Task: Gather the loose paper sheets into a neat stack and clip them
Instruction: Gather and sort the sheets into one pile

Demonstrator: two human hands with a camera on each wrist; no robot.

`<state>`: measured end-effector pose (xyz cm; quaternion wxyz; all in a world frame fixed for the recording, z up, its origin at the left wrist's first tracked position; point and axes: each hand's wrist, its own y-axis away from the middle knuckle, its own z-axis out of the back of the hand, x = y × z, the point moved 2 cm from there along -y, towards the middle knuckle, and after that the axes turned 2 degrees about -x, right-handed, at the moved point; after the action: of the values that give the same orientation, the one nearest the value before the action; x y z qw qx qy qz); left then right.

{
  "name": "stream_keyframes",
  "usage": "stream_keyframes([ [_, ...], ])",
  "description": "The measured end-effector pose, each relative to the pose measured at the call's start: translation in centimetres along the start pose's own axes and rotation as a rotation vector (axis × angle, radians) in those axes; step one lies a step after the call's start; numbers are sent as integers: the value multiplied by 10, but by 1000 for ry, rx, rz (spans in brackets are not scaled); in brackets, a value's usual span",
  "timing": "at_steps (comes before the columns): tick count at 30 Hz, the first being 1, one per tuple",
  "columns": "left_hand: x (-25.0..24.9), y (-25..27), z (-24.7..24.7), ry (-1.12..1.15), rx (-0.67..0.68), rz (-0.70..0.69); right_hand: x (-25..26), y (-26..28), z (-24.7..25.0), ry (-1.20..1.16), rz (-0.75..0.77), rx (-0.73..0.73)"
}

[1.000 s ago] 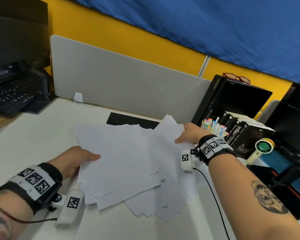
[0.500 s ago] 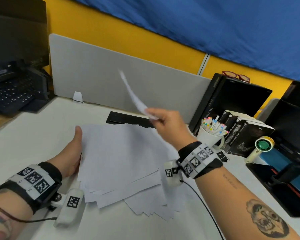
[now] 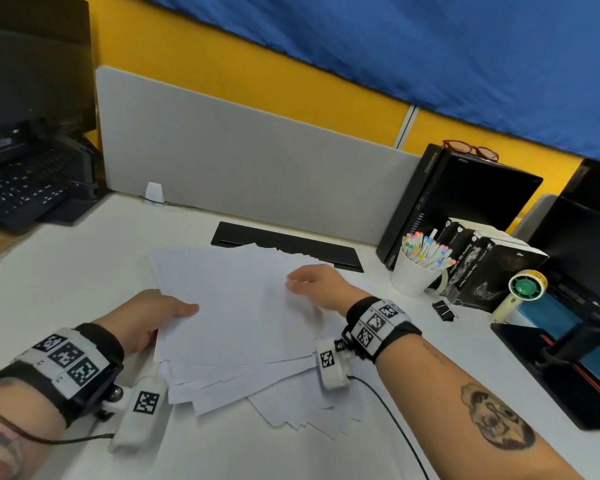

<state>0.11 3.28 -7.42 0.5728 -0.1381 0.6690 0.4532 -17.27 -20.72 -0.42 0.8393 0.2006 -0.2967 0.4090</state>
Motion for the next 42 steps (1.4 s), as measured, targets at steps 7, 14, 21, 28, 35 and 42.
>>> stream_keyframes([
  [7,1,-6,1,3,15,-6,-52,-16,38,281,-380,-11],
  [14,2,-9,2,-2,18,2,-35,-23,49,495,-327,-29],
  [21,2,-8,1,-7,24,-1,-7,-18,93,437,-207,-489],
  [28,4,-8,3,-20,1,27,38,5,127,186,169,-1005],
  [35,-6,2,-2,280,-61,-6,72,36,88,-71,774,-773],
  [42,-11,8,-4,317,82,-32,35,38,-9,250,641,45],
])
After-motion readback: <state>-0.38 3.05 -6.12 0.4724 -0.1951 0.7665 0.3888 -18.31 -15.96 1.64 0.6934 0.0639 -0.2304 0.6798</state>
